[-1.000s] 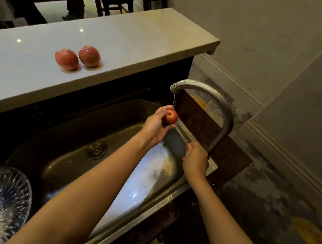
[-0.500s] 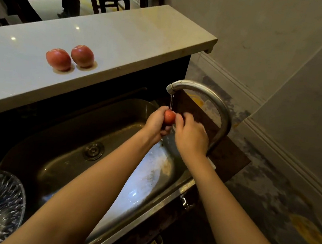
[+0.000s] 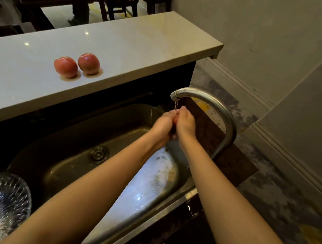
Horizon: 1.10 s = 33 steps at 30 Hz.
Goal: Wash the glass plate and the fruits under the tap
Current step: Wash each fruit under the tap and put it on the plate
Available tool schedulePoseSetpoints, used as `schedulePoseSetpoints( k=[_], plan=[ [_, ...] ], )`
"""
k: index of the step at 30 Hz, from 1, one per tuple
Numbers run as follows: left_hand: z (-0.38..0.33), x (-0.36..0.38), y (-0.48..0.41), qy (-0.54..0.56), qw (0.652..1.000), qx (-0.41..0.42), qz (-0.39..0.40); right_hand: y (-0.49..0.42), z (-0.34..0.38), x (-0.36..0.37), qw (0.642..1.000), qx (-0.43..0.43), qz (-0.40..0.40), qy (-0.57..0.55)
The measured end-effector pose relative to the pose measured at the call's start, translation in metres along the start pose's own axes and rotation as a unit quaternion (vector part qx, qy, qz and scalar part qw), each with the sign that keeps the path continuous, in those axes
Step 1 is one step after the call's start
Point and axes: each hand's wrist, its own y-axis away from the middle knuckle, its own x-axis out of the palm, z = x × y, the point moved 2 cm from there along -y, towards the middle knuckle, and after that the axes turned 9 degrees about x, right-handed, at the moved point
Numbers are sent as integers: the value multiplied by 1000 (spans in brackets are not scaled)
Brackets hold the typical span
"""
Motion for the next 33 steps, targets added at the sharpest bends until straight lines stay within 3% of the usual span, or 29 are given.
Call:
schedulePoseSetpoints(
  k=[2,6,8,11,13,15,17,20,22,27,30,33],
  plan=[
    [0,0,0,-2,1000,10,-23,1,4,1,1000,-3,-5,3],
    [-12,-20,-10,-2,998,-5,-62,17,-4,16,983,-103,91,120],
    [-9,-16,-8,-17,1000,-4,-18,11,-3,10,994,-74,51,60],
    [3,-3,-5,-43,998,30,34,3,0,4,994,54,6,-99],
    [1,-8,-8,-42,998,44,-13,9,3,8,999,34,35,-4],
    [-4,-18,-12,21,997,20,-69,19,0,9,988,-59,101,101],
    [-5,-18,-13,91,994,-17,-61,25,-6,-2,973,-119,125,154],
    [4,-2,-8,118,991,-58,-36,30,-8,-27,936,-215,2,280],
    [6,7,-6,139,987,-76,-28,38,-10,-40,924,-244,-55,290],
    [7,8,-13,168,983,-74,-15,56,-26,-56,936,-204,-35,285],
    [7,4,-20,81,996,-29,14,63,-42,-55,894,-160,-61,413],
    [5,-1,-21,87,995,-49,2,65,-57,-54,863,-91,-73,492]
  ],
)
